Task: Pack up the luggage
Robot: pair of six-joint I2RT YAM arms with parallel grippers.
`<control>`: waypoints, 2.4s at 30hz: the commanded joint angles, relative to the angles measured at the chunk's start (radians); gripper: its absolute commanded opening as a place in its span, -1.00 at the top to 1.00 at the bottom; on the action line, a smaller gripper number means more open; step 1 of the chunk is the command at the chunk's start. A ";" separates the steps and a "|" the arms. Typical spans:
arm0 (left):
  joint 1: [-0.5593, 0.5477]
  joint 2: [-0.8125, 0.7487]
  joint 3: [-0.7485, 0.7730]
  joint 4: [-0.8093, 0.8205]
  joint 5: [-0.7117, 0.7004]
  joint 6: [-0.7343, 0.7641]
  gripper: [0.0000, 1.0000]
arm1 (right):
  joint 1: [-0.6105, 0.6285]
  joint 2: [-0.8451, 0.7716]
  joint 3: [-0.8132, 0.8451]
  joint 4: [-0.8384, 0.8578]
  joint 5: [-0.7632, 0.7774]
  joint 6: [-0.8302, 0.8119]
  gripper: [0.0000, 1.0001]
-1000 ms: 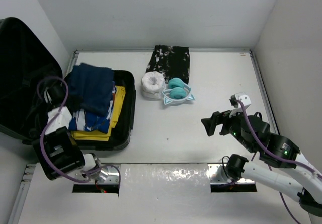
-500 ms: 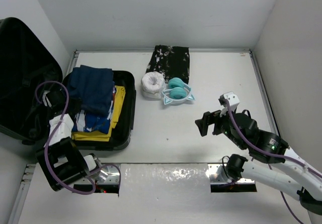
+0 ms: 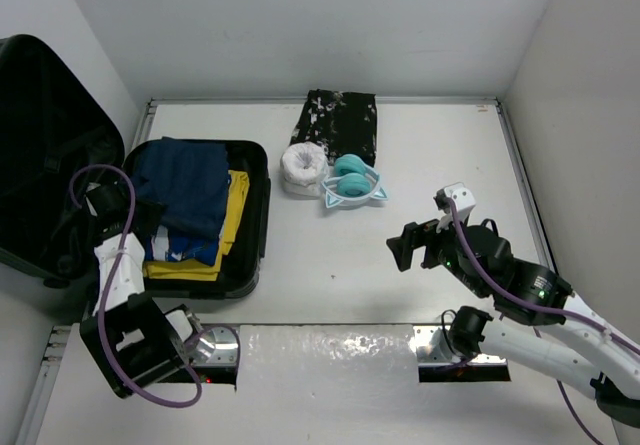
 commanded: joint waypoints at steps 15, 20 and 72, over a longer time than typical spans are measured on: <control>0.051 -0.322 0.298 -0.278 -0.190 0.233 -0.99 | 0.002 0.075 0.010 0.019 0.082 -0.028 -0.98; 0.048 -0.278 0.357 -0.107 0.036 0.199 -0.99 | 0.001 0.207 0.033 0.059 0.125 -0.052 -0.98; -0.213 0.606 0.365 -0.044 -0.385 -0.249 -0.94 | -0.420 0.571 -0.139 0.392 -0.456 -0.161 -0.98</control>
